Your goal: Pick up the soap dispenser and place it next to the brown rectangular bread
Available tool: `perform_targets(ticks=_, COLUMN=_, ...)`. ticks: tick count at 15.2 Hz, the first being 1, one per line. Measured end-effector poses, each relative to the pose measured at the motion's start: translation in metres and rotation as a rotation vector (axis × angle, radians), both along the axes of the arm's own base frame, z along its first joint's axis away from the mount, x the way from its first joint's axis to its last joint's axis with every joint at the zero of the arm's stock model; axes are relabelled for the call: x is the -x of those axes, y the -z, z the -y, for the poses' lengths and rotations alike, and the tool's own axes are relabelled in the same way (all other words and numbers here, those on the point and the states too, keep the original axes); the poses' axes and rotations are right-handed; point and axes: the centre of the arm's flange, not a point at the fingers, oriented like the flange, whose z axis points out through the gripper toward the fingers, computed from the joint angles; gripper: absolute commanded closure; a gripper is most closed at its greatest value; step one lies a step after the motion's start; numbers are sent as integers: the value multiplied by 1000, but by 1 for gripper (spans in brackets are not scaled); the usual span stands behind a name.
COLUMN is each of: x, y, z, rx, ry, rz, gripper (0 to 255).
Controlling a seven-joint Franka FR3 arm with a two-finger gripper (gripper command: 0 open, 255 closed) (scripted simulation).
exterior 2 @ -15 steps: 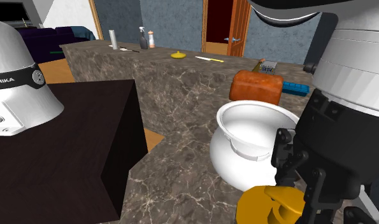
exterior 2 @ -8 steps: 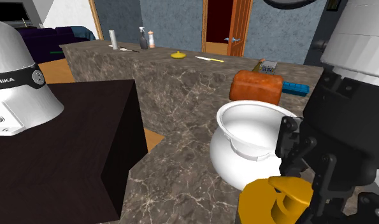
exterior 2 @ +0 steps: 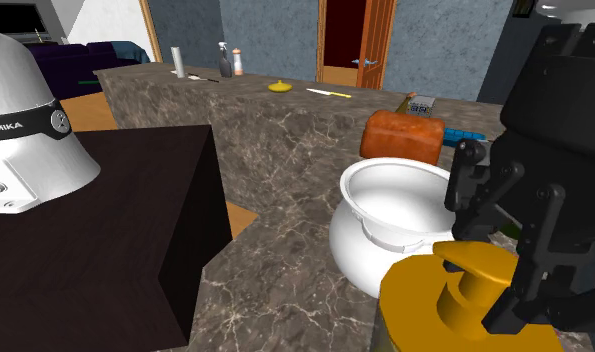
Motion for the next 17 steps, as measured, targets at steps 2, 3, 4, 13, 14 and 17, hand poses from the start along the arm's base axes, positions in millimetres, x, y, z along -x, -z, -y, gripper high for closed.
perform_targets(ticks=2, x=0, y=-11, z=1, rx=0, ry=0, rz=0, gripper=255)
perform_targets(ticks=3, x=0, y=-15, z=1, rx=0, ry=0, rz=0, gripper=255)
perform_targets(ticks=4, x=1, y=-20, z=0, rx=0, ry=0, rz=0, gripper=255)
perform_targets(ticks=13, x=1, y=-68, z=1, rx=0, ry=0, rz=0, gripper=255)
perform_targets(ticks=14, x=1, y=-74, z=1, rx=0, ry=0, rz=0, gripper=255)
perform_targets(ticks=17, x=-1, y=-89, z=0, rx=0, ry=0, rz=0, gripper=255)
